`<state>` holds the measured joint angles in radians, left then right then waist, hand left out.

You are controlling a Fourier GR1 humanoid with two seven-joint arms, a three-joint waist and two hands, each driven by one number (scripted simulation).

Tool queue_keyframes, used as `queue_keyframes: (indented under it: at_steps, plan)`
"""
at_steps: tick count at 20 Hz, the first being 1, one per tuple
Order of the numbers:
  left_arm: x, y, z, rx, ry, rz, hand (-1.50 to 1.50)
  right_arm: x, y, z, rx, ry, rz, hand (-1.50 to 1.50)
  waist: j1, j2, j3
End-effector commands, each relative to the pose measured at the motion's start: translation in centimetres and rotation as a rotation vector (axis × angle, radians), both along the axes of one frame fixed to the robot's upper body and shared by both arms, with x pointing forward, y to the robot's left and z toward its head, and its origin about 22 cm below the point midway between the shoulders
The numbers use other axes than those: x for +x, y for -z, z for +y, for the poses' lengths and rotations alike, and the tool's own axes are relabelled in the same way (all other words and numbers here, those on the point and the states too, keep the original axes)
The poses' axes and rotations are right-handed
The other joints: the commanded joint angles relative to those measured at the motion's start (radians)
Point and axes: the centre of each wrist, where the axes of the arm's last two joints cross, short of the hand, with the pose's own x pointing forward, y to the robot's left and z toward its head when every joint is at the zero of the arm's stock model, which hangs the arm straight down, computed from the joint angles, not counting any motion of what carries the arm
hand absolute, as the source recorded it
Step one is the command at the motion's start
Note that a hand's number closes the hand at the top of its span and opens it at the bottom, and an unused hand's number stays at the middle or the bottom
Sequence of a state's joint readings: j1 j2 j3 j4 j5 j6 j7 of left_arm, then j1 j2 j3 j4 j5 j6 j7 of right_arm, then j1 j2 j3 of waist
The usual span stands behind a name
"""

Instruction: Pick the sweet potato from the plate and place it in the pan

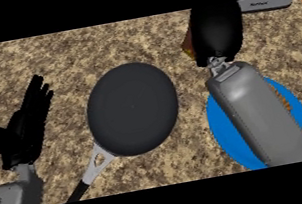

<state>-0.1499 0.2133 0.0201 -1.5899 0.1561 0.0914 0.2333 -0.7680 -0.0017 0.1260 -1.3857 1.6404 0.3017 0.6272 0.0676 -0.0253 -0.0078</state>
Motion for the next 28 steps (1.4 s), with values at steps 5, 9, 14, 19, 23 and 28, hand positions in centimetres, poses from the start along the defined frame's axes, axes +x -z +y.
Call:
queue_keyframes:
  at_steps: [5,9,14,19,23,28]
  plan:
    - [1.4,-1.4,-2.8,0.006,0.111,-0.042,0.00,-0.2,-5.1,3.9,0.126,0.418,-0.232,1.50,0.094,0.035,0.002]
    - [1.8,-1.1,-3.8,0.006,0.133,-0.027,0.00,-0.6,-5.0,5.6,0.167,0.510,-0.282,1.50,0.095,0.039,0.003]
    - [2.4,-1.0,-3.4,-0.002,0.097,-0.034,0.00,-1.3,-5.0,7.0,0.225,0.545,-0.335,1.50,0.072,0.037,0.003]
    - [2.1,-0.7,-3.0,-0.010,0.083,-0.025,0.00,-0.6,-1.8,6.2,0.267,0.534,-0.268,1.50,0.056,0.037,0.006]
    - [2.5,-1.2,-3.1,-0.003,0.072,-0.038,0.00,-1.5,1.3,6.3,0.332,0.461,-0.251,1.50,0.047,0.040,0.008]
    - [2.4,-0.7,-2.3,-0.006,0.060,-0.033,0.00,-1.7,4.4,6.1,0.346,0.445,-0.205,1.50,0.039,0.040,0.008]
